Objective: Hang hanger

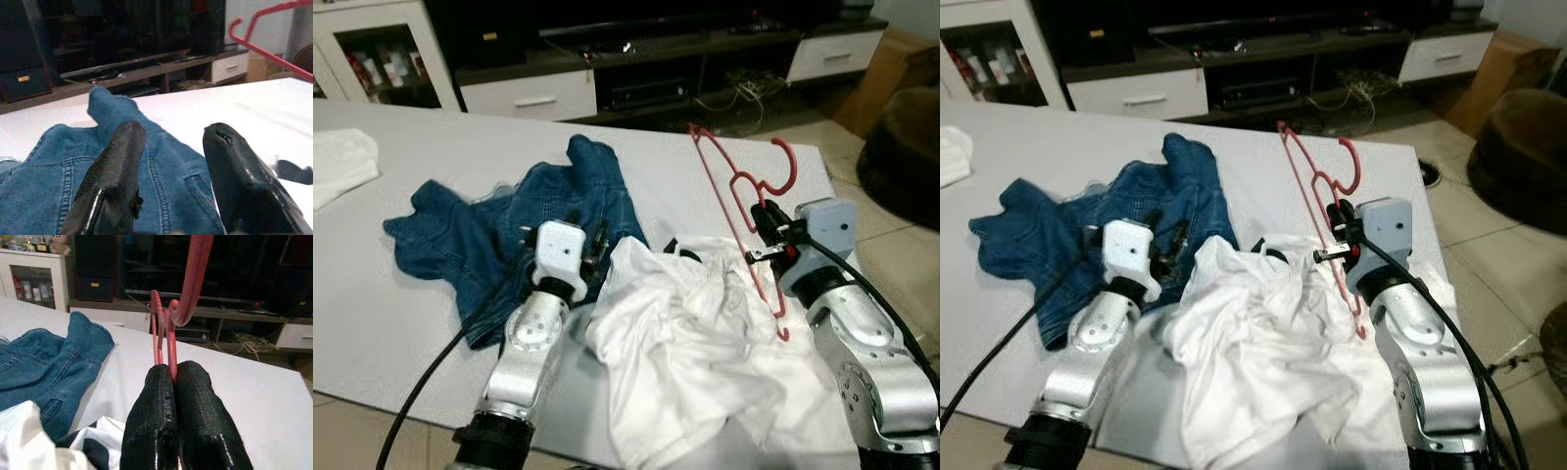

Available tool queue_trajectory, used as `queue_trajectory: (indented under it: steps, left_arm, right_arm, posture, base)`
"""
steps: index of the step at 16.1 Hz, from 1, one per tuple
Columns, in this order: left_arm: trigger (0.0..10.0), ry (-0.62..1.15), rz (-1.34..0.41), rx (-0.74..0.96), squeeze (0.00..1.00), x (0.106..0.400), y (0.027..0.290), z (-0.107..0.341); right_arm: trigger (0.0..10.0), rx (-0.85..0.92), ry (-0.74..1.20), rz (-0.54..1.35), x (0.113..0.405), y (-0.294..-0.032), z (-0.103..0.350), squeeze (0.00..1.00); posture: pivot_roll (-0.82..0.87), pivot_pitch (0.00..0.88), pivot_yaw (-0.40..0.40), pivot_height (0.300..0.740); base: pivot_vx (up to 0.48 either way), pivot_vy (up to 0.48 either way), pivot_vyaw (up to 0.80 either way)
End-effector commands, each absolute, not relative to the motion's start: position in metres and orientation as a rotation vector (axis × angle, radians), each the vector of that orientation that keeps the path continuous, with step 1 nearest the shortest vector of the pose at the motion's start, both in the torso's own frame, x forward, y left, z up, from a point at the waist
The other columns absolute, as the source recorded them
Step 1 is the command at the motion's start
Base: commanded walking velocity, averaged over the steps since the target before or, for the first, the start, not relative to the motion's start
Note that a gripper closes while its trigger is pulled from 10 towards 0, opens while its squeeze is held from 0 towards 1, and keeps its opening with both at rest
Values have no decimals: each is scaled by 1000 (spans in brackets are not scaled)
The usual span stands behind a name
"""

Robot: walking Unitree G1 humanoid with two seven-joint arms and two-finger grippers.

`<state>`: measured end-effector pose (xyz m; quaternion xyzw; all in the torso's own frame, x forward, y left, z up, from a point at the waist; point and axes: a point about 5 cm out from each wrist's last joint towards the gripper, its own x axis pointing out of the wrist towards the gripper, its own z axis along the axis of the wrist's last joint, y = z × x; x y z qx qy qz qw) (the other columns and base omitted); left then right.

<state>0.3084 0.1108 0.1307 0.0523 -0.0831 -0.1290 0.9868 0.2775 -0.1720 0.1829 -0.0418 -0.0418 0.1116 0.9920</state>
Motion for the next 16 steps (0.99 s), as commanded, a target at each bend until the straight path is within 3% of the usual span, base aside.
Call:
queue_trajectory:
  steps: [1, 4, 10, 16]
  left_arm:
    - [10000, -156, -242, 121, 0, 309, 115, 131]
    - [10000, -64, -185, 198, 0, 318, 120, 127]
    - [10000, -65, -127, 226, 0, 330, 134, 139]
    - [10000, -54, -143, 228, 0, 328, 128, 135]
  right_arm:
    - [10000, -87, -90, 218, 277, -173, 185, 0]
    - [10000, -85, -88, 220, 278, -173, 185, 0]
    - [10000, -82, -85, 225, 278, -172, 184, 0]
    - [10000, -78, -77, 223, 278, -171, 183, 0]
  posture:
    - [-7, 80, 36, 740]
    - [-5, 77, 34, 740]
    - [-5, 75, 34, 740]
    - [-6, 77, 35, 740]
  base:
    - [0, 0, 0]
    - [0, 0, 0]
    - [0, 0, 0]
    - [0, 0, 0]
